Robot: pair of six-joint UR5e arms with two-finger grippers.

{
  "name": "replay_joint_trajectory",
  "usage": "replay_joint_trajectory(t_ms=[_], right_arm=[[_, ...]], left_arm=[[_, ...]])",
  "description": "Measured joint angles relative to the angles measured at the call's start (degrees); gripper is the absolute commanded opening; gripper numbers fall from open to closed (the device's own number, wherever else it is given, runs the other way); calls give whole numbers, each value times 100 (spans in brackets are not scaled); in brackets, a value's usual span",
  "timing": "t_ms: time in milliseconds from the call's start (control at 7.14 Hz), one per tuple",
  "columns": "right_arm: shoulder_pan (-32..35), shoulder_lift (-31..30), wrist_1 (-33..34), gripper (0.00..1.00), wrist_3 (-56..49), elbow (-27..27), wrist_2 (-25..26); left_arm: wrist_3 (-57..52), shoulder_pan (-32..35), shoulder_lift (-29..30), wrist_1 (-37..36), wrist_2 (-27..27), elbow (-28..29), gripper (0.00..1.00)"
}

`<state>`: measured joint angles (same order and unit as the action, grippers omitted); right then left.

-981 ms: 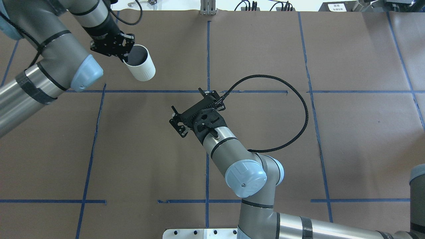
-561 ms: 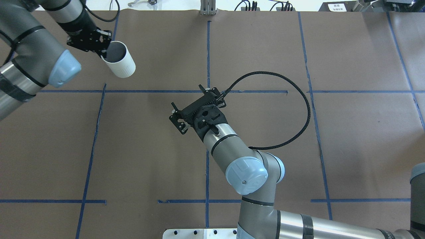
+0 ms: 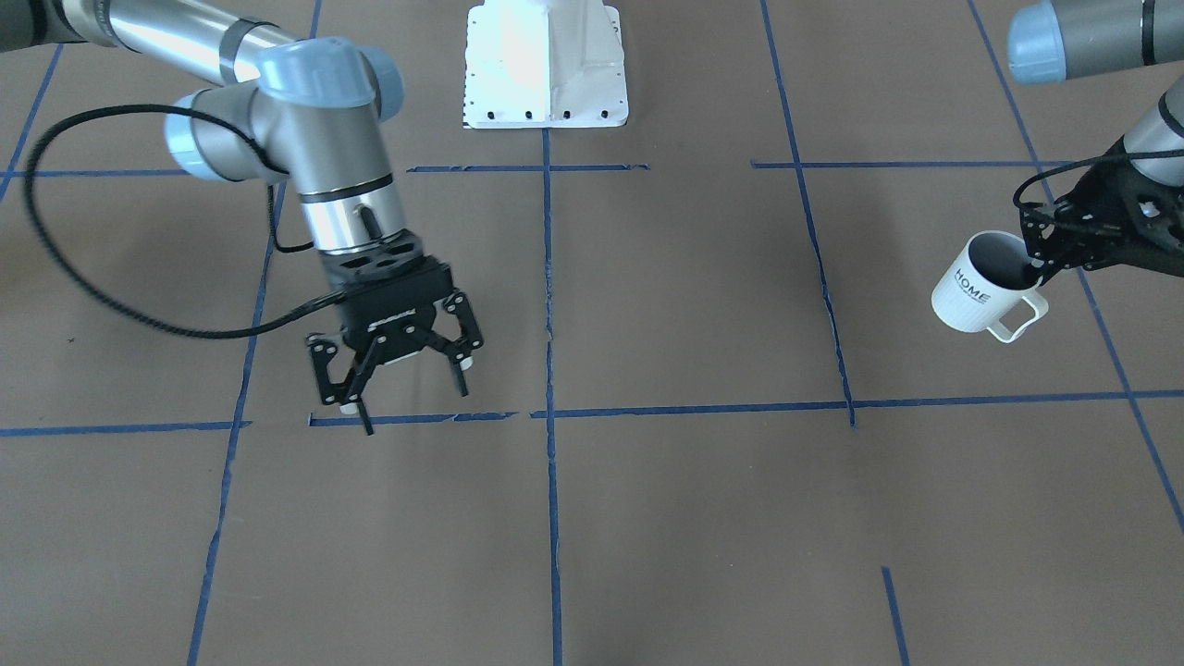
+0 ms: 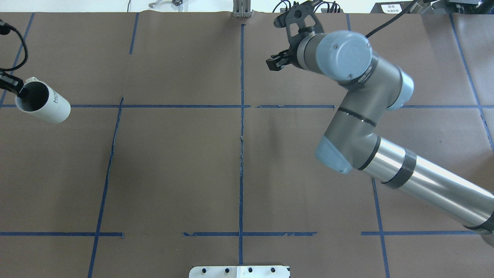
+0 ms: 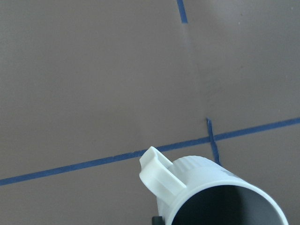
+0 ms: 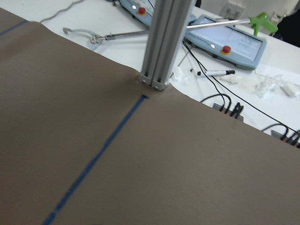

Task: Left arm hands cup to right arm to dump lemon

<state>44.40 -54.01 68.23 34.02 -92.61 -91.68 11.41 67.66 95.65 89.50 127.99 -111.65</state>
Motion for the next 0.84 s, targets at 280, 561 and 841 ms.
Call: replay_joint_trajectory(t_ms=[280,561,841], right_arm=[[1070,-457,436,100,-554,37,-1568],[1866,-643,1012,100,-933,80,-2281],[2526,-880,1380,100,-1214,100,-3242]], left_arm=[[-1177,56,-588,65,-8,-348,0],[-2045,44,-894,343,-9,-232,0],[-2145,33,-959,964,11,316,0]])
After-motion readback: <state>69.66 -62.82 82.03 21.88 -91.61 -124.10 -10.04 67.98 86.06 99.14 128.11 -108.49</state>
